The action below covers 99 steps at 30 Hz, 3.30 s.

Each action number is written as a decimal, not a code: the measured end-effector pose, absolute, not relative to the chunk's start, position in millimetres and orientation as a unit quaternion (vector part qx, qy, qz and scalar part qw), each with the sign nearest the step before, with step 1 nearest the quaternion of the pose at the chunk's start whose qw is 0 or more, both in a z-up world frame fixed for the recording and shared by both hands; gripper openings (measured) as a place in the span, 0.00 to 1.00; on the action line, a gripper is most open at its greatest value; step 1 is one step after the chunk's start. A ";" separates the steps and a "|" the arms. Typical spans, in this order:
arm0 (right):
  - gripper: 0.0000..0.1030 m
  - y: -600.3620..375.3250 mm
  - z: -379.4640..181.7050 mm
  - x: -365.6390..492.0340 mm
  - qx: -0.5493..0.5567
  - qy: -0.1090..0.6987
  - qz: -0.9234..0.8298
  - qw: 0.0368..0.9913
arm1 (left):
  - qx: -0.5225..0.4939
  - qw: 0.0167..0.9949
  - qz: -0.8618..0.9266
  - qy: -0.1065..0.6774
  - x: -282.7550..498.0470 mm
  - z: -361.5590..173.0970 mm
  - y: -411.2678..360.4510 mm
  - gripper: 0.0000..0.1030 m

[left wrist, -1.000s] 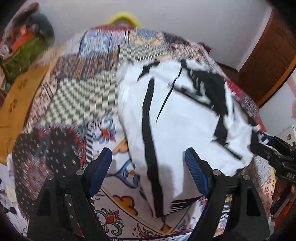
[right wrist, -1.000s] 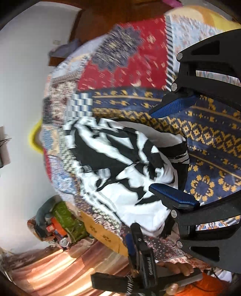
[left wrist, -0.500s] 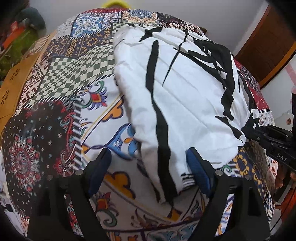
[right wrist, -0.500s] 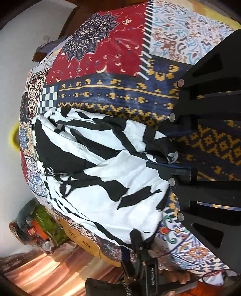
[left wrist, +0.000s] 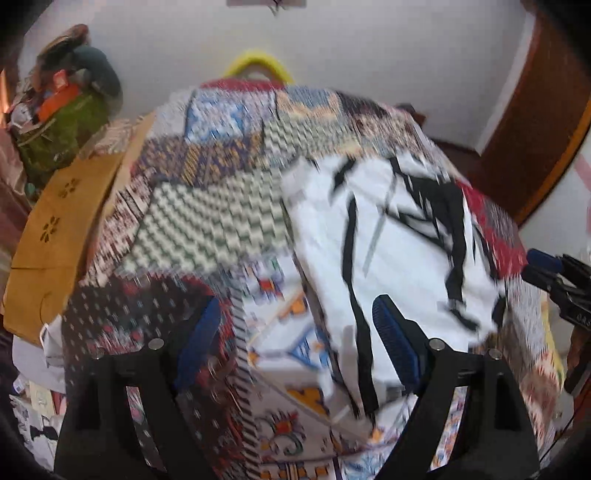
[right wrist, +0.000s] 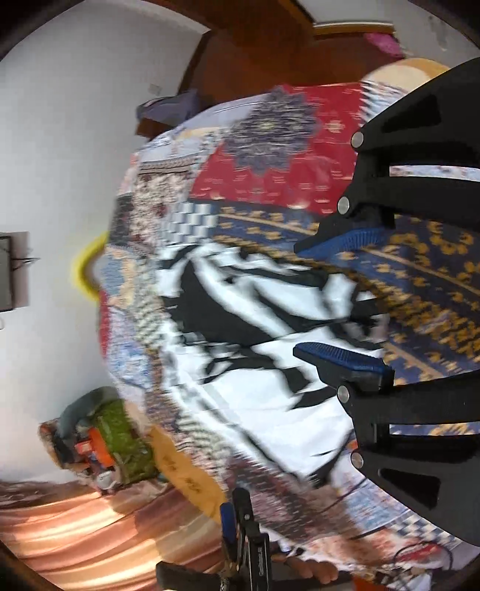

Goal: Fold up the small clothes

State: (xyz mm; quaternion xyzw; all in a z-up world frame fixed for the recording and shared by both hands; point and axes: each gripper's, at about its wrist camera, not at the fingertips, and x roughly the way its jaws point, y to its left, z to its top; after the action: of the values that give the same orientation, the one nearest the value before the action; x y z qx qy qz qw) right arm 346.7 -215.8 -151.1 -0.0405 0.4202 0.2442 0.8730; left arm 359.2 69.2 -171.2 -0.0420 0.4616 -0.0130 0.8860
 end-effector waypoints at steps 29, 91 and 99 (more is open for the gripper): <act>0.09 -132.1 -212.6 463.3 -0.149 0.436 0.264 0.848 | -0.024 0.866 0.042 0.498 482.0 -264.2 72.8 0.82; 0.68 -224.3 -183.7 395.1 0.065 0.469 0.251 0.845 | -0.092 0.850 -0.014 0.518 403.8 -234.6 75.9 0.84; 0.68 -212.6 -214.7 432.8 0.124 0.503 0.264 0.814 | -0.140 0.826 -0.053 0.544 445.5 -258.7 76.2 0.75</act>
State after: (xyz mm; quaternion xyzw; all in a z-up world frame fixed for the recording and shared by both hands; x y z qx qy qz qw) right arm 432.8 -212.6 -214.7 0.1236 0.5029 0.2636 0.8139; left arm 445.5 76.2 -258.7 -0.1403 0.5437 -0.0529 0.8258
